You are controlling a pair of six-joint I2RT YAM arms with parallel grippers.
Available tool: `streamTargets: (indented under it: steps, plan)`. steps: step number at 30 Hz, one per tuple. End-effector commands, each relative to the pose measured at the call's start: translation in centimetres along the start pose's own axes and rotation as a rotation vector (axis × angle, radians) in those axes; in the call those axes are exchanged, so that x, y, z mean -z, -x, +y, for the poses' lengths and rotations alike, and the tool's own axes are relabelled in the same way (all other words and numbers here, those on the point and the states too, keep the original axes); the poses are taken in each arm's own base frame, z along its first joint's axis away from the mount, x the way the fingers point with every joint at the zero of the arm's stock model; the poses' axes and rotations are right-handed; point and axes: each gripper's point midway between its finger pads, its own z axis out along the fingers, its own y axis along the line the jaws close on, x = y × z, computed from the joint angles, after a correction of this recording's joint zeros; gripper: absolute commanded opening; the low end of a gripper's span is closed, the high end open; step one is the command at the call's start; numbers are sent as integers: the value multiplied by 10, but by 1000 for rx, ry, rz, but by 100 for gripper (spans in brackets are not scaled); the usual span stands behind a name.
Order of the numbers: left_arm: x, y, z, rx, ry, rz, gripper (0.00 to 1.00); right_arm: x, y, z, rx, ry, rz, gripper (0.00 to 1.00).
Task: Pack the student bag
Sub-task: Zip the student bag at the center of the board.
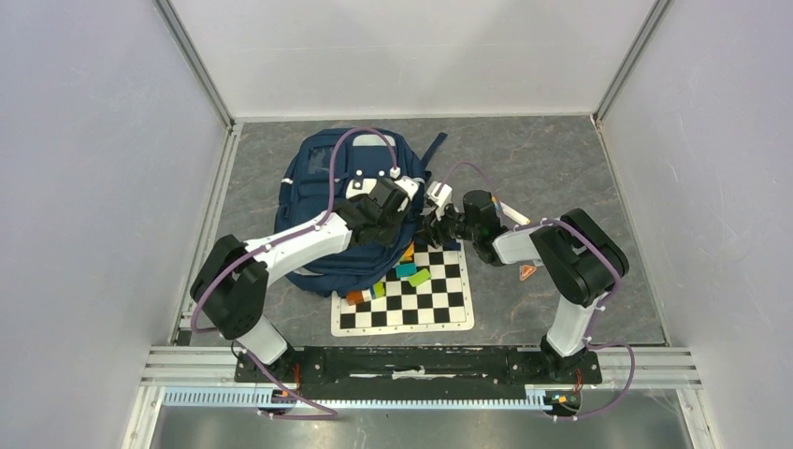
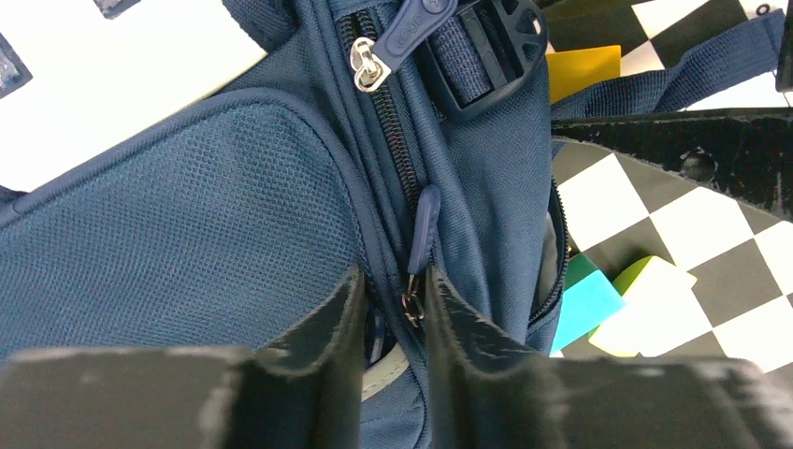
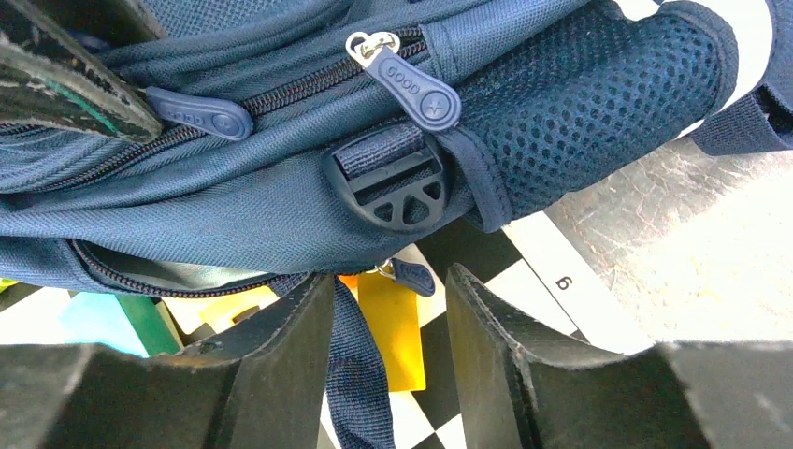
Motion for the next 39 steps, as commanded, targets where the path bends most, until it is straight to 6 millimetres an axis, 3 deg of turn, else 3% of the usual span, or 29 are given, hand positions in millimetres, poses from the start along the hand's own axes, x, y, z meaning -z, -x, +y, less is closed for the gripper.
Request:
streamTargets:
  steps: [1,4,12,16,22,28,32,39]
  plan:
    - [-2,-5,19,-15,92,38,20,-11,24,-13,34,-37,-63,51]
    - [6,1,29,-11,132,12,2,-7,28,-11,31,-37,-75,51]
    - [32,18,43,35,148,-100,2,14,47,-19,42,-52,-108,58]
    - [40,23,50,51,158,-123,2,19,44,-26,57,-54,-79,61]
    - [44,26,56,79,153,-141,2,8,28,-15,62,21,-27,63]
    - [42,24,58,86,152,-136,2,-1,36,2,38,81,-83,67]
    - [43,25,58,90,148,-143,2,-12,40,2,47,84,-85,67]
    - [41,25,56,91,135,-142,2,-25,41,-8,69,55,-81,58]
